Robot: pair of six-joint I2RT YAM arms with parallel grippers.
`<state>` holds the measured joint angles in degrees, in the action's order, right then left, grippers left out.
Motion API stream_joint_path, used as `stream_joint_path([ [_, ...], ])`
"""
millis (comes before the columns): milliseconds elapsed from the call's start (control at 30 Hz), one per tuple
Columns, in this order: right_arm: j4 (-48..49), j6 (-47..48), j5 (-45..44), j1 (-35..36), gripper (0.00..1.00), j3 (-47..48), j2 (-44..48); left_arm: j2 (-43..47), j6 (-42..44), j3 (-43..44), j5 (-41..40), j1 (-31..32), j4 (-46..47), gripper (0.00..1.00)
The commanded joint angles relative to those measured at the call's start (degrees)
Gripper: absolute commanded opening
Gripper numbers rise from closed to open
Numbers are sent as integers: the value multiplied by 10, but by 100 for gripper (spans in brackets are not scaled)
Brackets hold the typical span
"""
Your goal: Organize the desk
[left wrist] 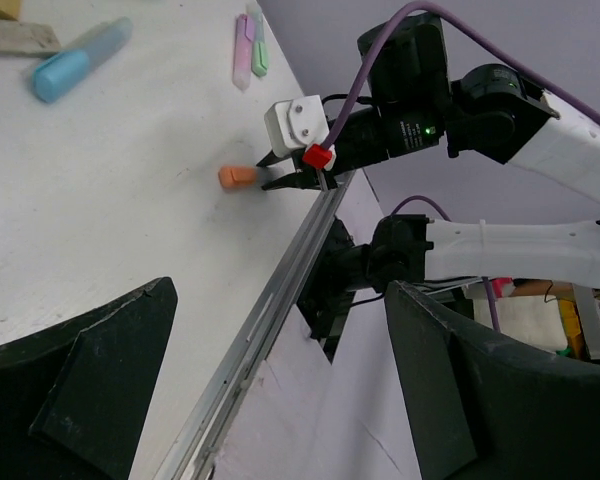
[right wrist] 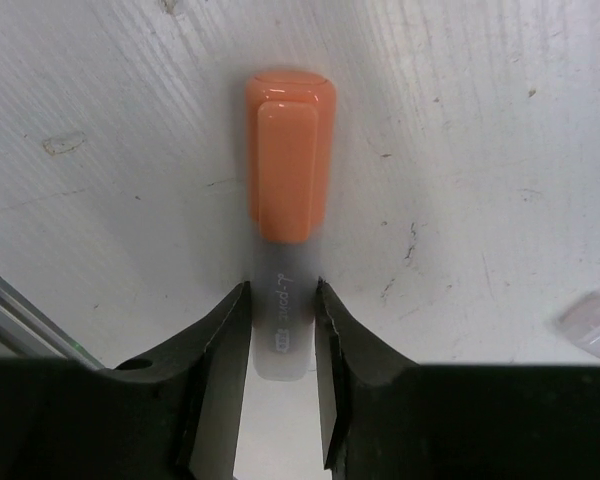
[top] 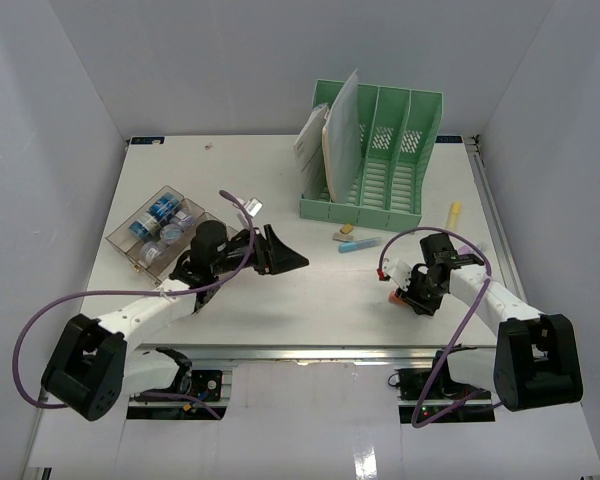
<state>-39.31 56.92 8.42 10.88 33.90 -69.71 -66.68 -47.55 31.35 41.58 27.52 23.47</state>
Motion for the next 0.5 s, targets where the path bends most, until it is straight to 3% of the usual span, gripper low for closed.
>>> stream_joint_path([
  [0, 45, 8, 30, -2, 19, -17, 5, -39, -68, 4, -78, 48, 77, 95],
  [267, 20, -48, 118, -2, 8, 48, 38, -122, -124, 22, -191, 128, 149, 93],
  [467, 17, -125, 211, -2, 8, 114, 35, -196, -135, 79, -241, 171, 175, 93],
])
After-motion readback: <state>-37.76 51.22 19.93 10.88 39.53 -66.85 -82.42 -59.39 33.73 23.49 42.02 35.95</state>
